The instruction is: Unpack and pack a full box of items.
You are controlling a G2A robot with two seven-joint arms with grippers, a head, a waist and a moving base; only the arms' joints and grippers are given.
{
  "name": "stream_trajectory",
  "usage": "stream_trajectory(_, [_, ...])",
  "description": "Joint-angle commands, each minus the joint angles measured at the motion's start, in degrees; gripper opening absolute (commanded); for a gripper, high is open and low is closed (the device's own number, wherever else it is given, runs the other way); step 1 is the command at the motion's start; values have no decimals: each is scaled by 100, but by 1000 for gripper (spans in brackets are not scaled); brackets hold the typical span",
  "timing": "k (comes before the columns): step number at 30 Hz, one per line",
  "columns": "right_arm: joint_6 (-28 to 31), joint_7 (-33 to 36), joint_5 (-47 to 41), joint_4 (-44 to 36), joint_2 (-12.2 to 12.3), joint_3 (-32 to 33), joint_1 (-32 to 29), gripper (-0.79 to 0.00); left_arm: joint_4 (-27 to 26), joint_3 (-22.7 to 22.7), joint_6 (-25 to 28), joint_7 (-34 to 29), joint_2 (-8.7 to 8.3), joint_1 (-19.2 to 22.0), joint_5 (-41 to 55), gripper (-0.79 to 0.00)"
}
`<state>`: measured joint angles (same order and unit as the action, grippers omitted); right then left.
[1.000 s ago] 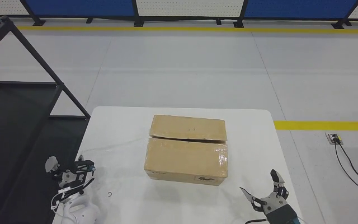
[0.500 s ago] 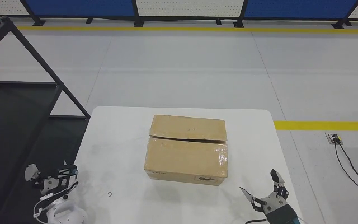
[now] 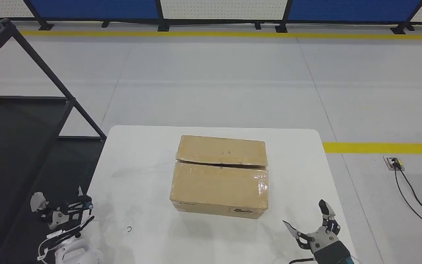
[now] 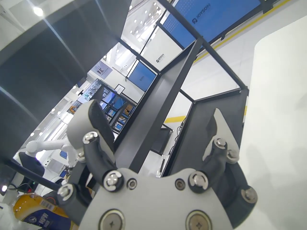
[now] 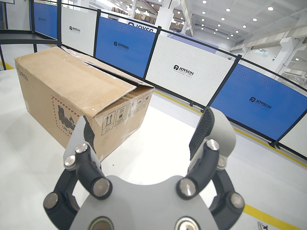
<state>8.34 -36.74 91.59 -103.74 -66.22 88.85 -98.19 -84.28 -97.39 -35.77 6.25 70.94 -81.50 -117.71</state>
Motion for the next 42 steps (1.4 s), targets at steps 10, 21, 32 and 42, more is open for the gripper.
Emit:
stream_trajectory(10, [436, 55, 505, -600, 58, 144, 156, 0, -1392, 252, 1526, 1007, -63, -514, -685, 0])
stream_trajectory(21, [644, 290, 686, -818, 79, 154, 274, 0, -1450, 263, 1651, 1183, -74, -512, -740, 0])
stream_trajectory(32, [1503, 685, -196, -805, 82, 22, 556, 0, -2081, 36, 3872, 1228, -113, -456, 1282, 0])
stream_trajectory(42, [3683, 2338, -2994, -212, 170, 174, 1427, 0, -2126, -676, 6412, 827, -254, -245, 3269, 0])
